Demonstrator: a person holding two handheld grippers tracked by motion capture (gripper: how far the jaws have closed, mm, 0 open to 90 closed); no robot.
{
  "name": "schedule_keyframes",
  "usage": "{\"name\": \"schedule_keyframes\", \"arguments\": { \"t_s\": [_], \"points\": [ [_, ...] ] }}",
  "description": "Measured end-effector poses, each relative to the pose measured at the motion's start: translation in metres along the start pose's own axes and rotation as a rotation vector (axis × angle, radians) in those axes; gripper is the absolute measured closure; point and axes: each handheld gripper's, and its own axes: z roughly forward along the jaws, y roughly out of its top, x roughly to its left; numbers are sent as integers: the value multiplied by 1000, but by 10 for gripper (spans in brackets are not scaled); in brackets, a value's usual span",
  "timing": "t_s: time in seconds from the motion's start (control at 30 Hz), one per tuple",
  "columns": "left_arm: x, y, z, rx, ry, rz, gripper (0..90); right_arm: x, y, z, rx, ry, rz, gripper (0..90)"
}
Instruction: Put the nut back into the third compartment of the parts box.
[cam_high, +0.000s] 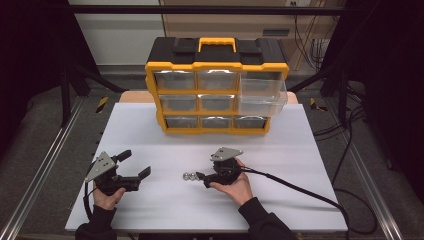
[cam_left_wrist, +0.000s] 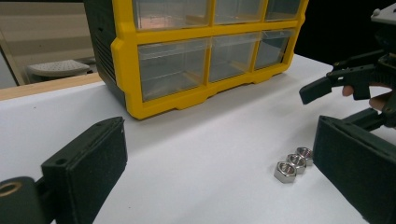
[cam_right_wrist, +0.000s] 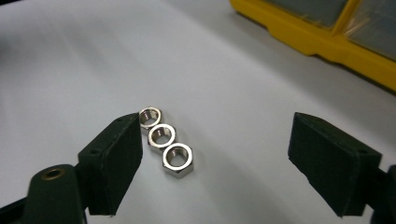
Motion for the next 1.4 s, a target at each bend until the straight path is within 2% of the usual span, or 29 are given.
{"name": "schedule_keyframes", "arguments": {
  "t_s": [0.07, 0.1, 0.13, 0.2, 0.4, 0.43, 0.47, 0.53, 0.7, 0.83, 0.93, 1.17, 1.4],
  "points": [
    [0, 0, 0, 0, 0, 0, 32, 4, -1, 8, 31, 16, -18, 248],
    [0, 0, 0, 0, 0, 0, 33, 4, -1, 8, 31, 16, -18, 248],
    [0, 0, 0, 0, -1, 0, 33, 5, -3, 13, 42, 34, -3, 295],
    [0, 0, 0, 0, 0, 0, 33, 4, -5, 16, 57, 37, 0, 329],
    [0, 0, 0, 3, 2, -3, 33, 5, -8, 23, 102, 59, -10, 435],
    [0, 0, 0, 2, 3, -2, 33, 5, -9, 25, 109, 69, -11, 485],
    [0, 0, 0, 2, 3, -2, 34, 5, -9, 25, 109, 69, -11, 485],
    [0, 0, 0, 2, 3, -3, 34, 4, -10, 27, 129, 77, -9, 539],
    [0, -1, 0, 5, 5, -2, 36, 4, -11, 27, 129, 100, -7, 624],
    [0, 0, 0, 4, 6, -2, 36, 4, -11, 28, 123, 122, -27, 690],
    [0, 0, 0, 4, 6, -1, 36, 4, -11, 28, 123, 124, -32, 696],
    [0, -1, 1, 8, 6, 2, 36, 2, -9, 25, 146, 131, -5, 702],
    [0, 0, 0, 3, 10, 1, 36, 2, 1, 8, 110, 157, -18, 702]
  ]
}}
